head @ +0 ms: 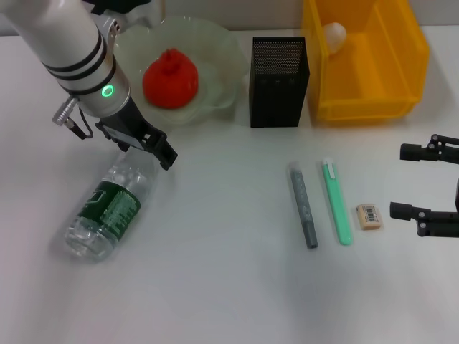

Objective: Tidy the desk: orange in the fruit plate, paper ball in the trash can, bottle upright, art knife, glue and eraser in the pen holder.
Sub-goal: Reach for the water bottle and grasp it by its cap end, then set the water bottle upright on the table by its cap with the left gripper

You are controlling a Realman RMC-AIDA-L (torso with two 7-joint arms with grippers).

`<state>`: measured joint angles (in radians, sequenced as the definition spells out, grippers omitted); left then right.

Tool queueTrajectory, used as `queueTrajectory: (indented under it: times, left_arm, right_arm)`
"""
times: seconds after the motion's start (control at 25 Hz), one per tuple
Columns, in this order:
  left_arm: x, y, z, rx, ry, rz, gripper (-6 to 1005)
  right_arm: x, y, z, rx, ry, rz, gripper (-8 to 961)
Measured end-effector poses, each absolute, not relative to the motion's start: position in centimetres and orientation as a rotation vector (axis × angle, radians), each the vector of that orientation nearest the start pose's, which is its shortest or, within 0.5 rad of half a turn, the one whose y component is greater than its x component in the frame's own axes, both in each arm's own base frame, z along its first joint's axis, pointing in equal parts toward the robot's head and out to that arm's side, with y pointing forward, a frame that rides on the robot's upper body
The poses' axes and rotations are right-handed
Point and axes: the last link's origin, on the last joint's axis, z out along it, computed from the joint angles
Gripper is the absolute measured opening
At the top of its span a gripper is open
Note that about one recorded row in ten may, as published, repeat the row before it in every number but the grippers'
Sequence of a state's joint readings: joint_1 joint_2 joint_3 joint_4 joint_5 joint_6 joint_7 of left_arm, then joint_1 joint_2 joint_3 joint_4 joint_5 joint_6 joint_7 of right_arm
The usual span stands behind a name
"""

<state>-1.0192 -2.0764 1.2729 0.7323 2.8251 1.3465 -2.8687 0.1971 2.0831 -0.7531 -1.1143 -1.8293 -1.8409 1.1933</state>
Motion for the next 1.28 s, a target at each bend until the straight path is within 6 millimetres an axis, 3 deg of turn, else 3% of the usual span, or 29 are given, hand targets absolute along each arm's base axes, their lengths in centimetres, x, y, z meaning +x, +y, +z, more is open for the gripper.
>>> queueTrajectory:
  times: [0.6, 1.04, 1.28]
  left_arm:
    - [-18.5, 42.3, -4.5, -2.282, -1.189, 0.659, 851]
    - [-18.6, 42.2, -4.4, -2.308, -1.144, 0.675, 647]
    - [-18.3, 42.4, -4.4, -2.315, -1.114, 0.670, 468]
  right_arm:
    - [27.6, 25.2, 7.0, -2.695, 0.116, 0.667, 783]
    - [27.5, 25.4, 6.9, -2.696, 0.126, 0.676, 782]
    - [27.5, 25.4, 7.0, -2.693, 0.132, 0.679, 782]
